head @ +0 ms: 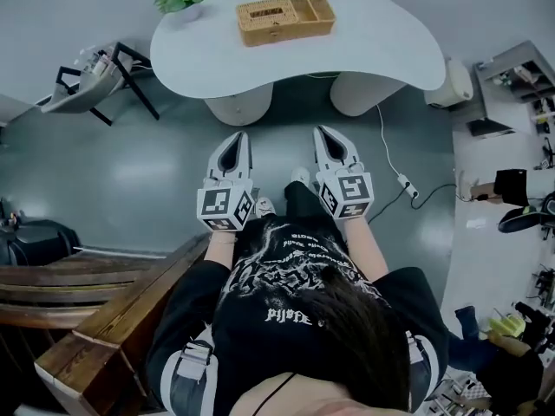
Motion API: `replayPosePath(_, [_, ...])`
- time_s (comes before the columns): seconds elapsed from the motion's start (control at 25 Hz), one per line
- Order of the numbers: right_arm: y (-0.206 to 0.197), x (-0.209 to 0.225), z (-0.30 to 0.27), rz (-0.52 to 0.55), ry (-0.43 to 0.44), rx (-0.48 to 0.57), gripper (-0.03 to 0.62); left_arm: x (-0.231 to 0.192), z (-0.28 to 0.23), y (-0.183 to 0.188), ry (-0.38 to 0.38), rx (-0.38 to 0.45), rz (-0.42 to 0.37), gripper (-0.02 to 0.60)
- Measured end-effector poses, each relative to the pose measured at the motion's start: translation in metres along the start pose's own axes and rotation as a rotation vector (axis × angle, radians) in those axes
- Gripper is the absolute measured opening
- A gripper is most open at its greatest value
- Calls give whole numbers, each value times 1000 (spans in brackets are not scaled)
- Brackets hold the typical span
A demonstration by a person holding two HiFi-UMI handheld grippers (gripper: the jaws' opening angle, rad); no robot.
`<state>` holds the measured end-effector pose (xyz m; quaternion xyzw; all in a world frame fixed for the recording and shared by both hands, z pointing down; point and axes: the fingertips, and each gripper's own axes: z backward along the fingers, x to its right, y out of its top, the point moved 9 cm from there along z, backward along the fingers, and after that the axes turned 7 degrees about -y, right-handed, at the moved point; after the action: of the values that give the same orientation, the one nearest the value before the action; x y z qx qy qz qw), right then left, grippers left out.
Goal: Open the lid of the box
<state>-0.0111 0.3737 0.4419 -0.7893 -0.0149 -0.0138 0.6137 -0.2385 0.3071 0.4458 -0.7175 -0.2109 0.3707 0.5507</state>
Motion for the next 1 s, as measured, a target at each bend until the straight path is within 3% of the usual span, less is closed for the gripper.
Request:
replayPosePath(0.4, [5,28,-70,-3,70,-15,26,-17,-47,-1,48,-38,4,25])
replayPosePath(1.0, [34,100,-187,58,245,-30,26,-25,-172,22,129,-28,3,25])
